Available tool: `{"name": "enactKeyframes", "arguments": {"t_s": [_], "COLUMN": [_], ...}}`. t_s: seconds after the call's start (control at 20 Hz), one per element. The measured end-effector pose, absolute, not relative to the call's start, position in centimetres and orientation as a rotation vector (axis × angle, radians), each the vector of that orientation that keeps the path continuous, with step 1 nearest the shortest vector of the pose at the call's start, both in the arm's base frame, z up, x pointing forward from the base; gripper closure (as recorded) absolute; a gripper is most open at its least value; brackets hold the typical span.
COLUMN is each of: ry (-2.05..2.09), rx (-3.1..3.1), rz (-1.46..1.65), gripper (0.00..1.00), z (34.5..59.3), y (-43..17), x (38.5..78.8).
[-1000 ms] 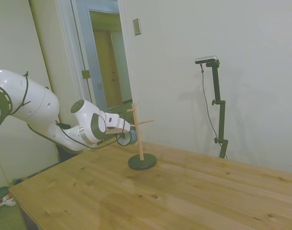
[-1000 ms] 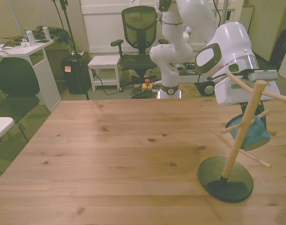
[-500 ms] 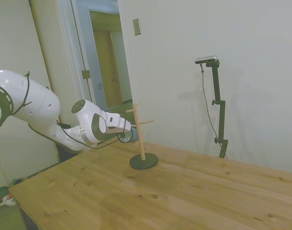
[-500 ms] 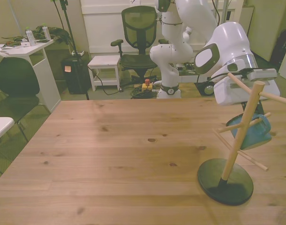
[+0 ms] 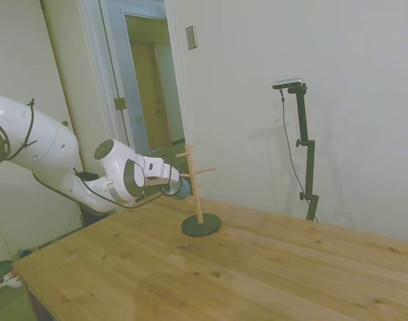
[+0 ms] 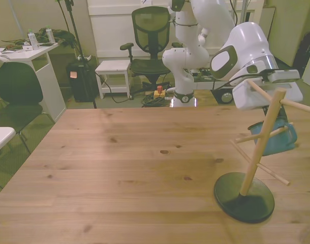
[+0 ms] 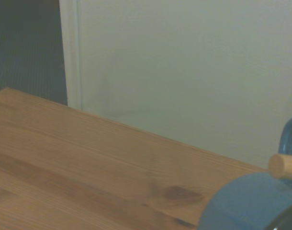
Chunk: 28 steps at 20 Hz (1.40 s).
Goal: Unload the mug
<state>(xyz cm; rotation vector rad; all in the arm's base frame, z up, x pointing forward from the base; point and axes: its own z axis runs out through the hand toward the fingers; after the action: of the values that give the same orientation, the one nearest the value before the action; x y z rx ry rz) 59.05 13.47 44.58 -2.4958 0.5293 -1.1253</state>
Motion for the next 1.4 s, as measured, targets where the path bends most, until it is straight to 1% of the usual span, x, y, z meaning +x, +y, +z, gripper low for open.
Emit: {"name": "enactKeyframes", "arguments": {"t_s": [0.3, 0.5, 0.65, 0.95, 1.15, 1.2, 1.4], "ry": [0.451, 0.338, 0.319, 0.344, 0.405, 0.441, 0.55], "rx": [-2.487, -2.48, -2.484, -2.535, -2.575, -2.588, -2.649], "rz": [-1.148, -1.146, -1.131, -1.048, -0.987, -0.973, -0.947], "gripper": [1.0, 1.0, 1.0, 1.0, 1.0, 1.0, 1.0], "z": [44.9, 44.4, 44.2, 42.3, 41.6, 41.6, 43.1], "y": [14.3, 16.6, 17.2, 17.4, 17.4, 16.9, 13.8], "x": [58.4, 57.0, 56.4, 54.2, 52.5, 52.3, 50.8]}}
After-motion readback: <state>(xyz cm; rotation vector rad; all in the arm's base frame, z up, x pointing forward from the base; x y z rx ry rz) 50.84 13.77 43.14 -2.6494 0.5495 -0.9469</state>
